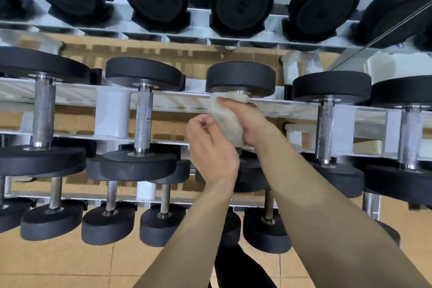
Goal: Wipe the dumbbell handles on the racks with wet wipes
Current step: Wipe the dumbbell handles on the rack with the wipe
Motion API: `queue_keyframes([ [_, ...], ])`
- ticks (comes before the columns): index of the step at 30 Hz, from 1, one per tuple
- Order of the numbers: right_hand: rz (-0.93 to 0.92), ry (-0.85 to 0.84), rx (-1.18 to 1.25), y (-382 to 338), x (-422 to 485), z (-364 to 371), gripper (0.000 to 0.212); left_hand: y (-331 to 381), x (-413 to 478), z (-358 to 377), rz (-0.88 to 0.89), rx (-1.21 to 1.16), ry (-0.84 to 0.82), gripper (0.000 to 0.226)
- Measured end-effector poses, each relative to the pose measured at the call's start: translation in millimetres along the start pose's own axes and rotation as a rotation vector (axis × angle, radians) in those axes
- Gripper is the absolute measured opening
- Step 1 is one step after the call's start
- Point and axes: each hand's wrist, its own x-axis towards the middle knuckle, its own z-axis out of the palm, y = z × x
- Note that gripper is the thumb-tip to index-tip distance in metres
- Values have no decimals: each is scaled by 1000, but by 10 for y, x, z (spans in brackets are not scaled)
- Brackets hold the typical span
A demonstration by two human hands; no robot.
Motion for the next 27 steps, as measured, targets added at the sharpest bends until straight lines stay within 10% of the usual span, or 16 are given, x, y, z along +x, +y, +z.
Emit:
queue_keyframes([
  [7,114,-283,131,39,-31,-186,35,15,0,10,-20,47,-35,14],
  [13,-6,-84,-365,307,-224,-202,33,51,-4,-6,-31,96,-46,15],
  [19,8,97,-29,43,44,-42,67,25,14,18,-3,122,-41,20],
  [27,62,-55,-275,136,-120,-161,36,-13,17,14,38,129,-41,23],
])
